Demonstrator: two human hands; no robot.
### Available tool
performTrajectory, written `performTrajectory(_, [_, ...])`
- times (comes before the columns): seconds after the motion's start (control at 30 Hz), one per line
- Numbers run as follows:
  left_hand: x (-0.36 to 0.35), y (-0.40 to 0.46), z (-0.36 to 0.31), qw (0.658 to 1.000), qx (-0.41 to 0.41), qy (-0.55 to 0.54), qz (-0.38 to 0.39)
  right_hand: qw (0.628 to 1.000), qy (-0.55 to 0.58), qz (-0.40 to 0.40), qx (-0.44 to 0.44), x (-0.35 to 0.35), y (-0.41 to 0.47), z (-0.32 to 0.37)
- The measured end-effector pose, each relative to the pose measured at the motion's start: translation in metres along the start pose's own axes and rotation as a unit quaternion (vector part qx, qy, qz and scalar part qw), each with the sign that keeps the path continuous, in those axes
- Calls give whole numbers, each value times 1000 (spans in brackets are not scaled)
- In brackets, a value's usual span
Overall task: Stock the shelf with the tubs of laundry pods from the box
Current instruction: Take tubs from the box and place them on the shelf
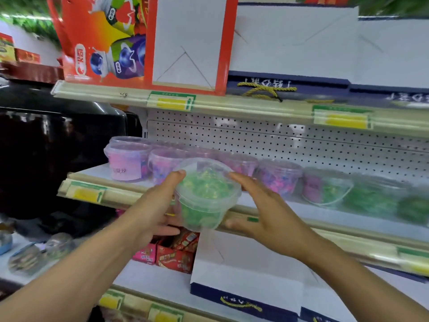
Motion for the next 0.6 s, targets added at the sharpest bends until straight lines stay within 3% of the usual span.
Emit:
performTrajectory(0.27, [-126, -16, -3, 995, -15, 40, 92, 986, 18, -134, -96, 79, -80, -57])
performTrajectory(0.37, [-171, -28, -8, 981, -90, 100, 142, 978, 2, -157, -138, 111, -107, -85])
performTrajectory(0.5, [-218, -29, -15, 964, -178, 150, 126, 965, -59, -171, -192, 145, -123, -120])
performTrajectory(0.6, [-248, -14, -14, 962, -185, 160, 122, 955, -86, -172, -224, 161, -120, -142])
Point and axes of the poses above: each hand's wrist, its own y-axis towards the middle knuckle, its own x-axis out of the back of the hand, z = x × y, the point moved 6 cm from there along y, towards the middle knuckle
